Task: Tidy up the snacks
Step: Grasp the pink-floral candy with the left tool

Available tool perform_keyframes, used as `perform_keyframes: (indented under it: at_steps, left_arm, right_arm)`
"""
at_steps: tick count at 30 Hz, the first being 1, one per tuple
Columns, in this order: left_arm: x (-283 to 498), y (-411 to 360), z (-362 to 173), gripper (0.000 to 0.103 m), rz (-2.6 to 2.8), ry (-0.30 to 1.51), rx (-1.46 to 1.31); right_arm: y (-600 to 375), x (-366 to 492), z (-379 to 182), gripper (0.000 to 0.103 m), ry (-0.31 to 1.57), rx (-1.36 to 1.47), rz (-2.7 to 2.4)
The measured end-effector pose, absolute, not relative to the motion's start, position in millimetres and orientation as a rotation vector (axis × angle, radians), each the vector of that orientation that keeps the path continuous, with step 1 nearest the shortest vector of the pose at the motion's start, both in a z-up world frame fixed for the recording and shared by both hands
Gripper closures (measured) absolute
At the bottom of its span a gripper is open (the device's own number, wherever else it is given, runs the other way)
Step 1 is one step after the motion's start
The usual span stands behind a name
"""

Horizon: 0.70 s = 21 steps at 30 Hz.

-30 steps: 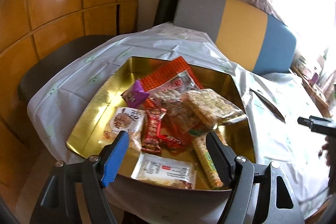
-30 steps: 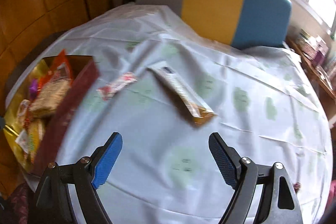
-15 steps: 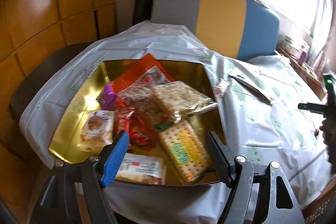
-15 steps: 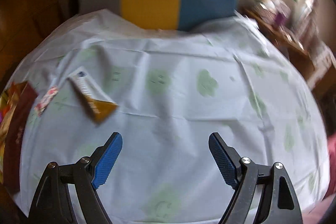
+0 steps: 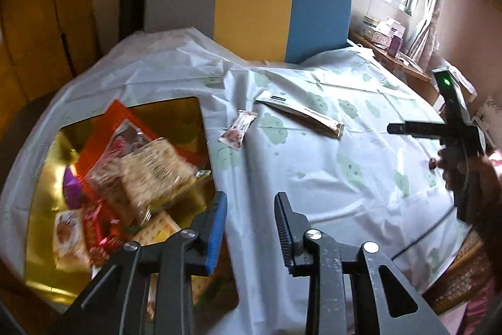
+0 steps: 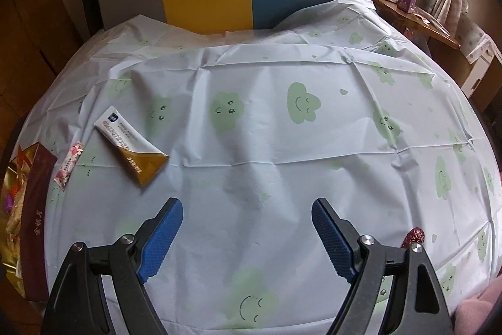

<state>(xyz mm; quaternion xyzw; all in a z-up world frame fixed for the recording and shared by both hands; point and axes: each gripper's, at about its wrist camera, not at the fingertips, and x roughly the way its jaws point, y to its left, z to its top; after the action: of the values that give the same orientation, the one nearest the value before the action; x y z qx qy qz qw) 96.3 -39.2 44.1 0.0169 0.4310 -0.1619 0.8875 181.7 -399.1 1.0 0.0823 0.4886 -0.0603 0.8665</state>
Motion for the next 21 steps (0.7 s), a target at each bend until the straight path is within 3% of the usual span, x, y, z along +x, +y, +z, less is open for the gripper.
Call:
perform_keyframes:
  at_steps: [2,11,21]
  left_arm:
    - [118.2,-44.4,46.6,0.079,-0.366,0.922,0.024]
    - [201.3,-92.1,35.4,0.082,-0.444,0.998,0.239]
    - [255.5,-129.4,-15.8,0.083,-0.422,1.105,0.495]
  right_arm:
    - [-398.5,182.4,3.3,0.017,1.014,0.177,-0.119]
    - [-399.9,178.3,19.5,0.017,0.964,0.22,-0.087]
    - [-403.1,178.8,29.4,0.017,0.93,0.24,-0.063]
